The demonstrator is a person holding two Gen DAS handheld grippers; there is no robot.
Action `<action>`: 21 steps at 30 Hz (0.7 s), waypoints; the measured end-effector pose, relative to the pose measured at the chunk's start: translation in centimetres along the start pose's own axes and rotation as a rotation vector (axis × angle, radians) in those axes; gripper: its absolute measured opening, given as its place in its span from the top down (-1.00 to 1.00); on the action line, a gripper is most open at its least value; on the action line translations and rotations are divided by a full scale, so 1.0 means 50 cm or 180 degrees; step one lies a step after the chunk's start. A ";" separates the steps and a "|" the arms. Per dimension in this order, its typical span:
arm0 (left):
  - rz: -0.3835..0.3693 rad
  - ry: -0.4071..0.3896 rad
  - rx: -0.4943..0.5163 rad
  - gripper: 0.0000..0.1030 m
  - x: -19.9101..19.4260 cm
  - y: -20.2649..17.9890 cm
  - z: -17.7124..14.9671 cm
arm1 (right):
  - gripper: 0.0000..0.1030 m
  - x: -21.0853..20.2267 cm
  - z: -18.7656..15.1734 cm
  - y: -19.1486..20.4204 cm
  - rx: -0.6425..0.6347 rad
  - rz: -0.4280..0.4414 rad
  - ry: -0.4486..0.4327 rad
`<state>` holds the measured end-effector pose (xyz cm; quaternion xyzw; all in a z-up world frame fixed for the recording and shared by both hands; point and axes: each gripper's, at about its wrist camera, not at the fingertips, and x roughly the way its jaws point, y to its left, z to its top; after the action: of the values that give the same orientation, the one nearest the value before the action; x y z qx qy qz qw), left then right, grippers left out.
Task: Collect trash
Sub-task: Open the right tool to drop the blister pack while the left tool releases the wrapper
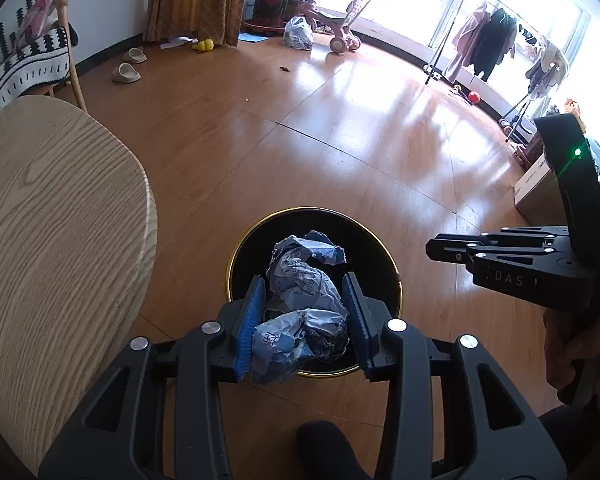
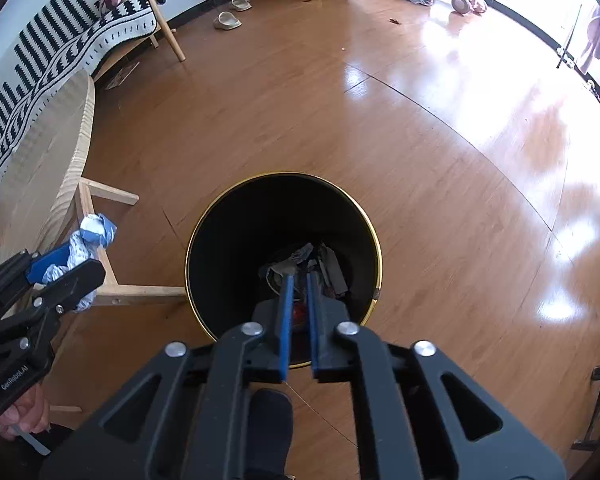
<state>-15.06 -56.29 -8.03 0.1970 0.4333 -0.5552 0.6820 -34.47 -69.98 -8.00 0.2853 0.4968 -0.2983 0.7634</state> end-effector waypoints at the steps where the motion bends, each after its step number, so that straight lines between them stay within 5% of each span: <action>1: -0.0004 0.0008 -0.0004 0.24 0.003 0.000 0.000 | -0.30 -0.005 0.000 -0.003 0.0018 -0.0009 -0.0051; 2: -0.0005 0.0015 -0.0006 0.24 0.005 -0.003 0.001 | -0.64 -0.016 0.000 -0.004 0.0025 -0.0025 -0.0152; 16: -0.0123 0.0118 0.0017 0.21 0.042 0.000 0.007 | -0.71 -0.032 0.003 -0.042 0.0290 -0.0123 -0.0281; 18: -0.0131 0.0098 0.0001 0.04 0.044 -0.001 0.007 | -0.75 -0.037 0.004 -0.053 0.0369 -0.0127 -0.0318; 20: -0.0112 0.0092 -0.0020 -0.47 0.045 -0.001 0.006 | -0.75 -0.039 0.005 -0.058 0.0403 -0.0141 -0.0330; 21: -0.0110 0.0069 -0.0022 -0.49 0.043 -0.002 0.004 | -0.76 -0.038 0.006 -0.059 0.0402 -0.0142 -0.0330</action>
<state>-15.05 -57.75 -9.64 0.1932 0.4460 -0.5631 0.6683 -37.11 -71.83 -6.52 0.3059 0.4431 -0.3604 0.7617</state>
